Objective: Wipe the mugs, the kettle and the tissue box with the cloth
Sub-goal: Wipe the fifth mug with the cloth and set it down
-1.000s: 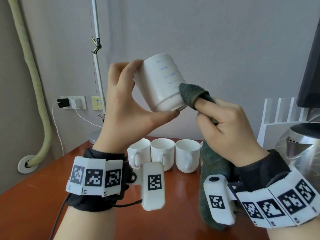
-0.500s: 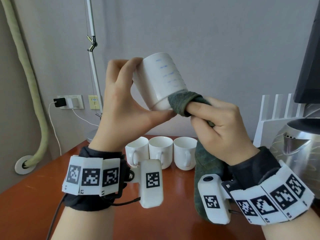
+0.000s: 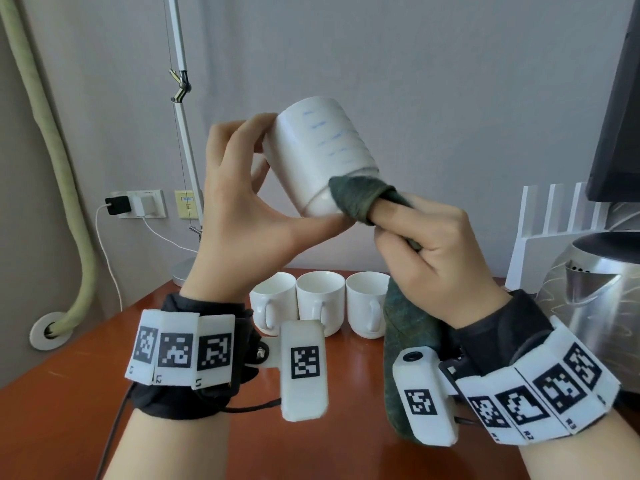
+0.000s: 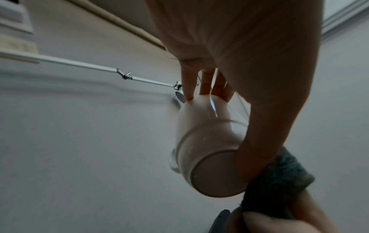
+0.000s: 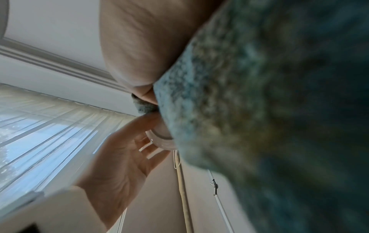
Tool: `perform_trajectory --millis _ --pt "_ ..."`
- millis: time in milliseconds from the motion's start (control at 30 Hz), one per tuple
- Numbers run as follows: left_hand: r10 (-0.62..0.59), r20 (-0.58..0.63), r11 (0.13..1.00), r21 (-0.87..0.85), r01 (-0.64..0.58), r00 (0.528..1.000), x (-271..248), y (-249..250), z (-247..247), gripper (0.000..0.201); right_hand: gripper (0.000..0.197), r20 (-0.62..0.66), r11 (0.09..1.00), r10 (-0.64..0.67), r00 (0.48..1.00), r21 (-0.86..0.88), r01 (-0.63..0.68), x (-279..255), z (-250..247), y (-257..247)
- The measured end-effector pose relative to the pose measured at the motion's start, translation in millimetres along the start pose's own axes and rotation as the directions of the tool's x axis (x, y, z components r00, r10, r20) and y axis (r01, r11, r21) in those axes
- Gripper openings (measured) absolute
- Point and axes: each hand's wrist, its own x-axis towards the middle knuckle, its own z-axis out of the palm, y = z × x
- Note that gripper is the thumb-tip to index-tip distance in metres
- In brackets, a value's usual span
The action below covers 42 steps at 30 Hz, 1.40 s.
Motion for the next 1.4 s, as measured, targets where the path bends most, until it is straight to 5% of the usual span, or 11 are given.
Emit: perform_trajectory --millis 233,500,667,1033,1233,1400 --pt "-0.161 -0.011 0.968 -0.197 0.156 0.987 -0.2 1.6 3.4 0.083 0.042 -0.15 0.992 0.122 0.981 0.049 -0.116 -3.4 -0.8 11.7" --pt "-0.235 -0.04 0.945 -0.244 0.218 0.971 2.1 0.9 7.0 0.075 0.042 -0.069 0.997 -0.013 0.998 -0.074 0.008 -0.7 0.1 0.7" --pt "-0.269 -0.044 0.934 -0.255 0.25 0.962 3.4 1.4 7.2 0.075 0.044 -0.14 0.995 0.011 0.99 -0.096 -0.024 -1.5 -4.4 8.1" --pt "-0.152 -0.015 0.987 -0.063 0.151 0.988 4.1 6.3 3.3 0.086 0.04 -0.011 0.996 -0.035 0.999 -0.088 0.034 1.3 -4.2 0.0" --pt "-0.124 0.039 0.988 -0.089 0.127 0.991 1.1 8.6 4.9 0.089 0.044 -0.024 0.971 0.16 0.987 0.185 -0.153 1.9 -5.4 -0.3" --pt "-0.225 0.085 0.94 -0.244 0.24 0.971 -0.3 5.7 1.5 0.08 0.033 0.083 0.693 0.499 0.862 0.56 -0.455 5.1 -12.5 -3.3"
